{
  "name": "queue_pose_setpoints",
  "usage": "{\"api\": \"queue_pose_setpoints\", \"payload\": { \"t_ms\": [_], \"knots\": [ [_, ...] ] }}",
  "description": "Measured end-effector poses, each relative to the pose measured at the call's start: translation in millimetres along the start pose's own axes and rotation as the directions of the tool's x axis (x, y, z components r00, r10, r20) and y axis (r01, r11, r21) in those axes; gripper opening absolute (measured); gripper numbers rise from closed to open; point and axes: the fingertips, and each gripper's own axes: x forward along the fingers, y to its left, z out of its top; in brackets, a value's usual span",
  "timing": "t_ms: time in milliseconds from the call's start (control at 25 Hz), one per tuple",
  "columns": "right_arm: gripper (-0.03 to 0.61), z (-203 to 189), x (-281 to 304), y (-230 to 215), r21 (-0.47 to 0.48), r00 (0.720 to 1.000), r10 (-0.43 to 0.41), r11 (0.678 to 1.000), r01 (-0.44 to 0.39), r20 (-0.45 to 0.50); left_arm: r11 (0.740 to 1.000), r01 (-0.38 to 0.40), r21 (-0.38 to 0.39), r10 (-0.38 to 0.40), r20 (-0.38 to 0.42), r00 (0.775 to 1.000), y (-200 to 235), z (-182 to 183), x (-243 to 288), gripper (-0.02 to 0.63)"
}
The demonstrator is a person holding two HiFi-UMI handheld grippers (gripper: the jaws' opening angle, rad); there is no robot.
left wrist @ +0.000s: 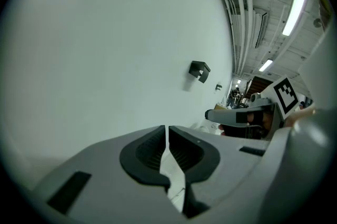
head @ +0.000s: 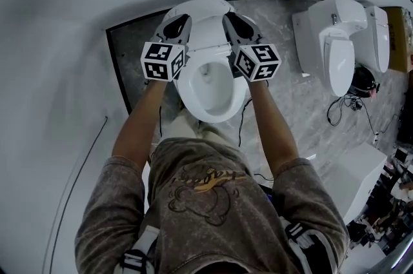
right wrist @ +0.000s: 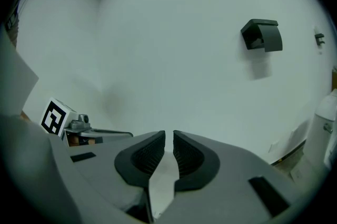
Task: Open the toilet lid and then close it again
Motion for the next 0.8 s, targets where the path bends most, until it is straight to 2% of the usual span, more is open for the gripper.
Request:
{"api": "queue_pose_setpoints", "payload": {
  "t_ms": [240,360,800],
  "knots": [
    [0.044,-7,21,-18,0.003,0.996,-0.036,0.999,0.037,-0.083,1.000,0.020,0.012,-0.019,-0.074,0.997,1,-12,21,0.012],
    [0.046,-14,25,-15,0.003,0.993,-0.028,1.000,0.029,-0.111,1.000,0.025,-0.007,-0.025,-0.065,0.998,1,-15,20,0.011],
    [0.044,-21,-4,-2,-0.007,0.996,-0.042,0.999,0.041,-0.085,0.997,0.070,-0.030,-0.072,-0.056,0.996,-25,-23,-3,0.009]
  ]
}}
